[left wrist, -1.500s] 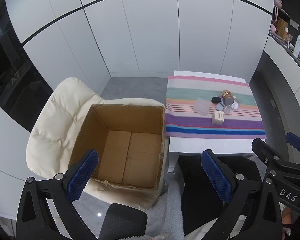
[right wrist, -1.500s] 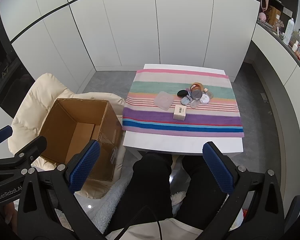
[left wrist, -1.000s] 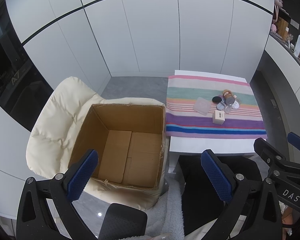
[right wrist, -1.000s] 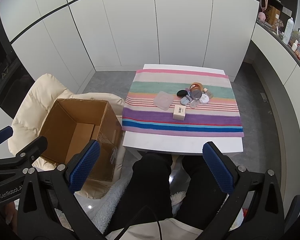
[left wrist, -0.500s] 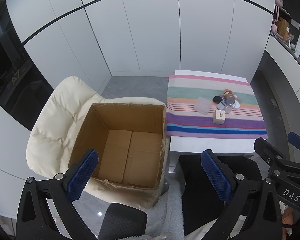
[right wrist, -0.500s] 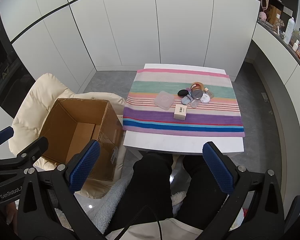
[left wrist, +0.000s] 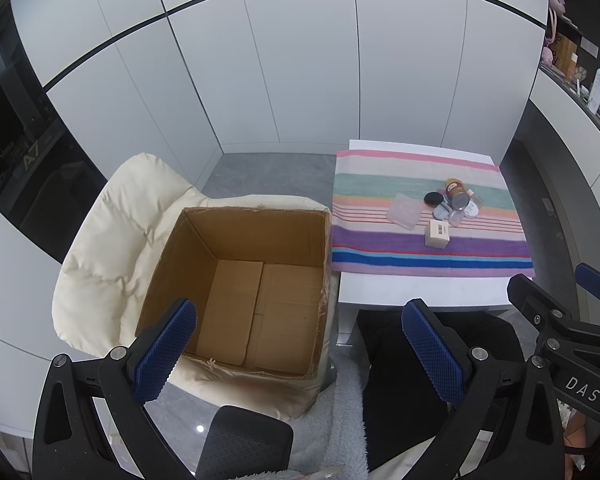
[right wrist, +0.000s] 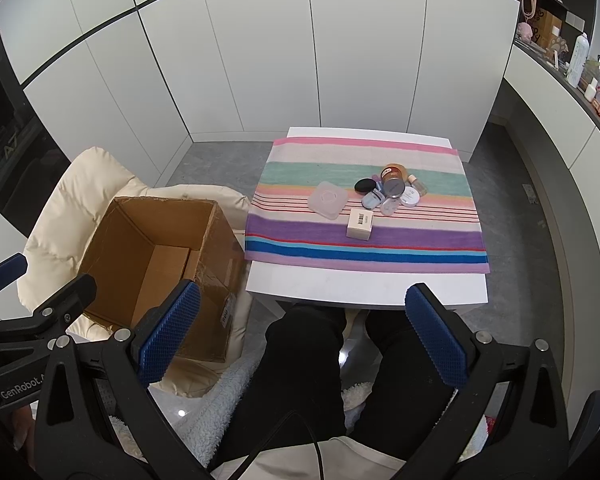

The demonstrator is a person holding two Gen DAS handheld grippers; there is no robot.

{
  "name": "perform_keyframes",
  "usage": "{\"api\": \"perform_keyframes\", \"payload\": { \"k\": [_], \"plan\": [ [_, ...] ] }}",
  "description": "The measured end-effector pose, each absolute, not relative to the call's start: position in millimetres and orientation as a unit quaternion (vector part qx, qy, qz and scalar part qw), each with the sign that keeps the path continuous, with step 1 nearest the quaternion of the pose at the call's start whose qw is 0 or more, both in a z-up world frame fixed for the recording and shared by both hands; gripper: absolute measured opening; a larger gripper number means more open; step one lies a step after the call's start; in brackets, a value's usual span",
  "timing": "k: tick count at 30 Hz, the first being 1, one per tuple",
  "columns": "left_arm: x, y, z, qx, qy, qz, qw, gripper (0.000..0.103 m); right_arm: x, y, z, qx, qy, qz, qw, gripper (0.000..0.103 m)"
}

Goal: Organize objects

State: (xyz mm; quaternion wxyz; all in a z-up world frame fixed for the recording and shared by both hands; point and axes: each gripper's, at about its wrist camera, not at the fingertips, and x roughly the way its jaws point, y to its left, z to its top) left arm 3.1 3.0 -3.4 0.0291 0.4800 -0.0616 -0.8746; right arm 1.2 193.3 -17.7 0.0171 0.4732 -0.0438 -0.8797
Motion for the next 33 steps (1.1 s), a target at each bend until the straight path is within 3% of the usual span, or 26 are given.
{"api": "perform_keyframes", "payload": {
  "k": [14,33],
  "plan": [
    [-4.0,13.1,-4.7,0.481,-0.058,-0.874,0.022,0.103,-5.0,203.1,-17.8,0.472,-0.045,-0.88,0.02,0.103],
    [-37.3,101.2,-12.6,0.496,-0.037,-0.867,-0.041,0.103,-21.4,282.2,-26.1,0.466,-0.069,-0.882,-0.009,0.103]
  ]
}}
